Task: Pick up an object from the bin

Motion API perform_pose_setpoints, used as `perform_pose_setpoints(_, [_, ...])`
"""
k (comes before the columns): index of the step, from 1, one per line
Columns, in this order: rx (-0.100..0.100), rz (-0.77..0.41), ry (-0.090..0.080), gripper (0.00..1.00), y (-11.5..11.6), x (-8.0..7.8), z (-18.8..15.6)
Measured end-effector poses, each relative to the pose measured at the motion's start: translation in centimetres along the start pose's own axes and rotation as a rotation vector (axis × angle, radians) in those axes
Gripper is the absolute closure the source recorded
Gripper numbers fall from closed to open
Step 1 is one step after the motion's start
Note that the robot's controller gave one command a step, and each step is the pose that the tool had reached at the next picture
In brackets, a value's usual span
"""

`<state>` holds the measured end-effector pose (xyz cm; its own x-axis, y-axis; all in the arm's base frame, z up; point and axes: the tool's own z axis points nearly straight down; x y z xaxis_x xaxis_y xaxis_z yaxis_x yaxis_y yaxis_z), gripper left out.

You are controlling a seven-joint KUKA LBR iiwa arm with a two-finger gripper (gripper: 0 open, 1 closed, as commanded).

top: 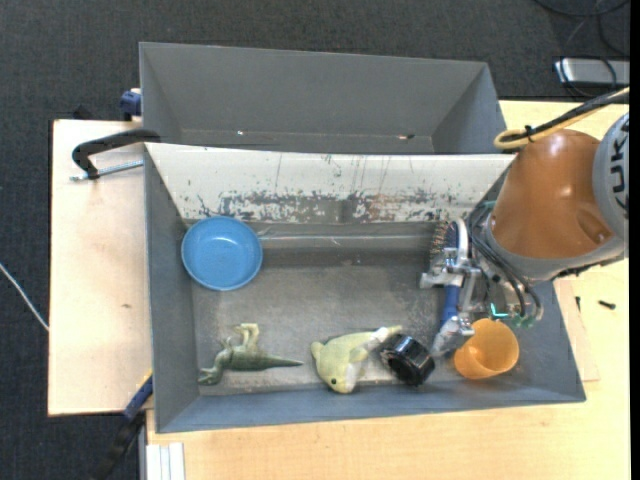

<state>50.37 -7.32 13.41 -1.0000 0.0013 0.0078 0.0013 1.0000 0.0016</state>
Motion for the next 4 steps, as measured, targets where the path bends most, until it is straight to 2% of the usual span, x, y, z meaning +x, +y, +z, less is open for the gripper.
perform_pose_setpoints(1, [0.002, -0.034, -0.017, 0.00, 2.2, 0.4, 3.8])
perform_pose_setpoints(2, [0.003, -0.251, -0.011, 0.00, 5.3, 0.0, 6.0])
perform_pose_setpoints(3, [0.003, -0.251, -0.002, 1.00, 5.3, 0.1, 5.8])
perform_pose_setpoints(4, [0.003, -0.251, -0.018, 1.00, 5.5, -0.2, 1.2])
